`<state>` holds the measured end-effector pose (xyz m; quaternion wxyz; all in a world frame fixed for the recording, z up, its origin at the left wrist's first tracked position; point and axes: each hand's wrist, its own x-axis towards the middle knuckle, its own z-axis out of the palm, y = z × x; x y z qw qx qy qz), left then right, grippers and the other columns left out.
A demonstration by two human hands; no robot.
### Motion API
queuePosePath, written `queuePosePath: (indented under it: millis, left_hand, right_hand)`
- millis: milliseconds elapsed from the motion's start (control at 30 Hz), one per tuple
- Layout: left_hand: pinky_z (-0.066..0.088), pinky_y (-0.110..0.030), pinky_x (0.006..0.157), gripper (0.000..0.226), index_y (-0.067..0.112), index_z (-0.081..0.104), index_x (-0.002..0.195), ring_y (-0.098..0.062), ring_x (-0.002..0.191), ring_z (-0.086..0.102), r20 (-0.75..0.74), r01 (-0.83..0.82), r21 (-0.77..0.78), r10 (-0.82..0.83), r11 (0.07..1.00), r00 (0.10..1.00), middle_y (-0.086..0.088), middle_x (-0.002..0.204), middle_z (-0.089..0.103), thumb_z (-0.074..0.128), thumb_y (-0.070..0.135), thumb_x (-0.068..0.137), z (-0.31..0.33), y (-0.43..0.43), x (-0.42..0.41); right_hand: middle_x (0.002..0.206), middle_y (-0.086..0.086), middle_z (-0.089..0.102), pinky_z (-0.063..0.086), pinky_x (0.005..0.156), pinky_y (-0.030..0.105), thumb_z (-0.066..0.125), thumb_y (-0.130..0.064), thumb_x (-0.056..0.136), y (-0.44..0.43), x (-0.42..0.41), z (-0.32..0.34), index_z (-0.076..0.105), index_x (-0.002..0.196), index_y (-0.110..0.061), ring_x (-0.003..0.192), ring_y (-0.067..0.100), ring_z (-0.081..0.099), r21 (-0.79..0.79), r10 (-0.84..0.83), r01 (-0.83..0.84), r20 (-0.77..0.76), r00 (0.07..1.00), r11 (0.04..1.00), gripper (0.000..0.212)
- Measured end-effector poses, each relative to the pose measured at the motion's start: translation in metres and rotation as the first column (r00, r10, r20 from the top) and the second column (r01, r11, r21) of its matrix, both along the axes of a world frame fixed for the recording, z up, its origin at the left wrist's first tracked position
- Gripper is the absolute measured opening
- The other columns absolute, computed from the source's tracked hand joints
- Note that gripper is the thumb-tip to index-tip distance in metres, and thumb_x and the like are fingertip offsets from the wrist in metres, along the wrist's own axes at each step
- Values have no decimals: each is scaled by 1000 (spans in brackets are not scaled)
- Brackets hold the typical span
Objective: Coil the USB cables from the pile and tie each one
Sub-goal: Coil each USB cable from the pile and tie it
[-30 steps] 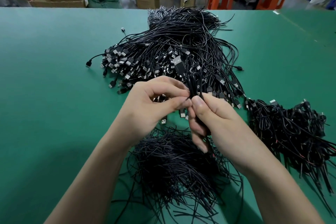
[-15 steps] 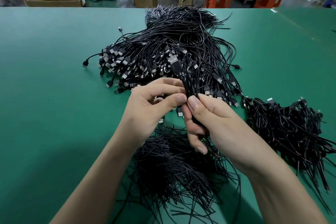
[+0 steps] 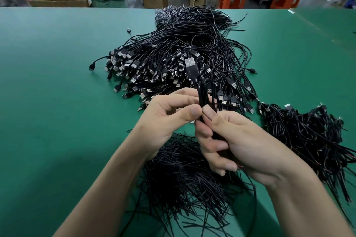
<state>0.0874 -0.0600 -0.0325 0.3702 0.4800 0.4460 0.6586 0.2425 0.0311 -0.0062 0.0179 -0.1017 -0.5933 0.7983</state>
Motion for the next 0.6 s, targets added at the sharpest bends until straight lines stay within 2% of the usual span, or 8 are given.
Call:
queuePosePath:
  millis: [100, 167, 267, 300, 433, 600]
  left_hand:
    - [54, -21, 81, 16, 17, 82, 95, -7, 87, 68, 20, -7, -22, 7, 1000, 1000, 0, 99, 69, 67, 24, 92, -5, 2, -1]
    - [52, -19, 79, 18, 15, 79, 95, -6, 82, 65, 54, 8, -32, -6, 999, 998, 3, 88, 66, 68, 29, 91, -8, 2, 1]
    - [52, -16, 73, 53, 0, 69, 96, -2, 71, 64, 133, 42, -59, -34, 997, 991, 8, 78, 66, 79, 51, 85, -7, 3, 7]
    - [52, -16, 71, 55, 2, 69, 98, -2, 70, 64, 150, 57, -58, -47, 997, 987, 9, 77, 67, 78, 54, 83, -7, 3, 8]
    - [51, -13, 68, 38, 15, 73, 106, 2, 64, 62, 180, 94, -8, -91, 996, 979, 12, 69, 68, 73, 49, 89, -2, 0, 8]
    - [52, -15, 64, 31, 24, 78, 101, 1, 60, 61, 211, 32, -17, -27, 999, 977, 12, 63, 66, 76, 51, 86, -1, 0, 7]
  right_hand:
    - [58, -5, 28, 41, 43, 21, 42, -47, 104, -2, -1, 0, 47, 73, -22, 37, 6, 30, -84, 33, -33, -10, 999, 996, 40]
    - [58, -6, 28, 40, 43, 20, 42, -43, 105, -3, -2, -1, 48, 74, -22, 37, 5, 28, -185, 72, -78, -35, 997, 980, 38]
    - [61, -6, 29, 41, 44, 20, 41, -38, 104, -5, -4, -2, 47, 79, -19, 39, 4, 30, -286, 112, -139, -108, 988, 948, 32]
    - [62, -6, 29, 41, 45, 20, 41, -36, 104, -5, -5, -2, 46, 82, -18, 40, 4, 30, -306, 121, -156, -131, 984, 939, 30]
    - [67, -2, 26, 37, 45, 21, 43, -32, 103, -7, -5, 0, 47, 87, -16, 45, 10, 26, -370, 137, -193, -172, 975, 909, 23]
    - [72, -1, 24, 30, 49, 25, 36, -35, 100, -9, -7, 0, 45, 91, -16, 52, 14, 22, -452, 139, -222, -211, 968, 864, 22]
